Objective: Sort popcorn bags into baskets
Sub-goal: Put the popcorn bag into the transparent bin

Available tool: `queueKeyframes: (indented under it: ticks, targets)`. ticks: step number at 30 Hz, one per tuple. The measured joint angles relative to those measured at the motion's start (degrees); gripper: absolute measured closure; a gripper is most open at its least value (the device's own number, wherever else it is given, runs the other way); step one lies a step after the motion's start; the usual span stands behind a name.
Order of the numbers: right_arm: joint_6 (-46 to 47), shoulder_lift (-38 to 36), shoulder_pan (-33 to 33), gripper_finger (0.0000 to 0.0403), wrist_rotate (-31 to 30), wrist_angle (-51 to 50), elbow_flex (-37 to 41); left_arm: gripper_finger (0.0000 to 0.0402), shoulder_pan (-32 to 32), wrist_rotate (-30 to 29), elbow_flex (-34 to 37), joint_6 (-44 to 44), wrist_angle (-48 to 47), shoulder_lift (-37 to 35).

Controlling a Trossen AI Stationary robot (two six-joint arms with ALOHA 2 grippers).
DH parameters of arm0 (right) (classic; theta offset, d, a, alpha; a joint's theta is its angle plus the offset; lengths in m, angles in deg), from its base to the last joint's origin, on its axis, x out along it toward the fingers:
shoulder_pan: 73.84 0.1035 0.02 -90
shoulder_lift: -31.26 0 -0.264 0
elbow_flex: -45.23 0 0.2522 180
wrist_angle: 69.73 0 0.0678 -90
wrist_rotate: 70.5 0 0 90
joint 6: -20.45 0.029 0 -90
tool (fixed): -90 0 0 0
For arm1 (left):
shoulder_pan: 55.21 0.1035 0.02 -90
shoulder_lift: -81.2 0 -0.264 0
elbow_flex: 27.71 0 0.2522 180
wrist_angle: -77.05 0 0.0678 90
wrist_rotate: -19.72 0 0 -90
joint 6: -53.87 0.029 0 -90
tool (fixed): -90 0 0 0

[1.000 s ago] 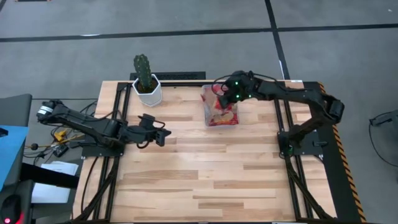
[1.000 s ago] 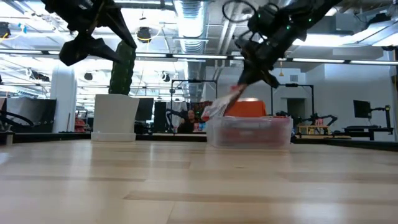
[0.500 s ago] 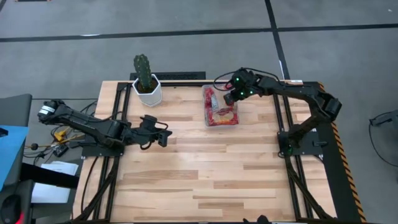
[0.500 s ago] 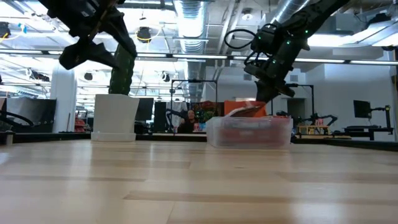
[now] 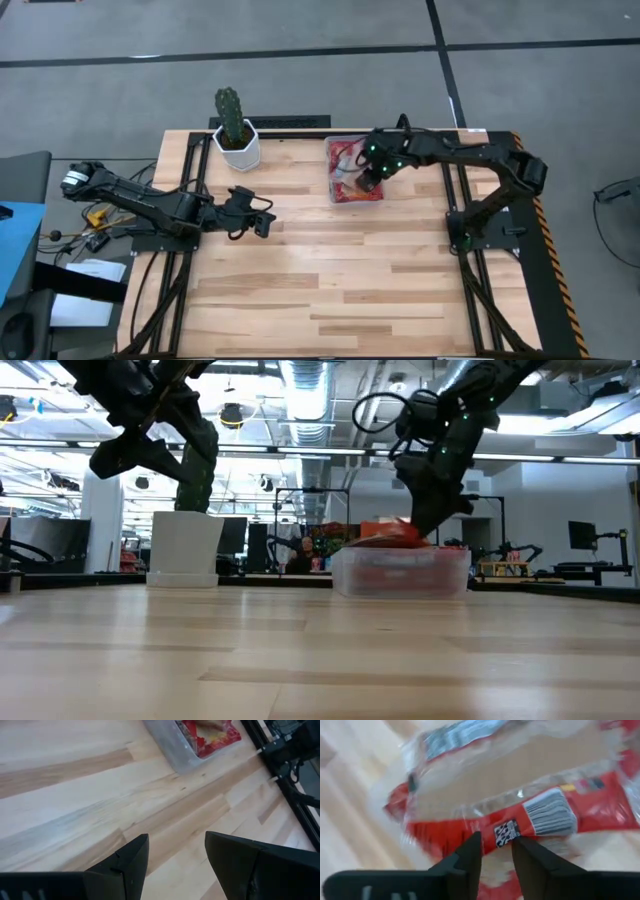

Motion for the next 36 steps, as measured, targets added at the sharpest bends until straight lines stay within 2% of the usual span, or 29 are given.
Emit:
queueKeyframes:
  ticks: [6, 12, 17, 22, 26, 31, 36]
  targets:
    - [2.5, 0.0, 5.4, 0.0231, -1.0, 3.0, 0.0, 0.0217, 0.0, 0.5, 0.0, -0.1, 0.0, 0.0]
    - [0.1, -0.3, 5.6, 0.0189, -1.3, 1.2, -0.9, 0.0217, 0.0, 1.6, 0.0, -0.6, 0.0, 0.0]
    - [-9.6, -0.9, 7.5, 0.0182, -10.0, -4.5, -3.8, 0.0217, -0.1, 3.7, 0.0, -0.6, -0.2, 0.0]
    - [-25.6, -0.9, 9.9, 0.0192, -8.9, -7.7, -5.5, 0.0217, -0.7, 3.7, 0.0, -0.6, -0.2, 0.0]
    - [-35.0, -0.7, 13.3, 0.0216, -8.9, -7.1, -5.7, 0.0217, -1.4, 3.6, 0.0, -0.6, -0.3, 0.0]
    - [-39.3, 0.1, 14.1, 0.0258, -9.7, -4.2, -5.8, 0.0217, -2.4, 2.9, 0.0, -1.0, -0.4, 0.0]
    - [-38.2, 2.5, 13.7, 0.0291, -8.1, -3.8, -5.7, 0.0217, -3.2, 1.9, 0.0, -2.0, -0.5, 0.0]
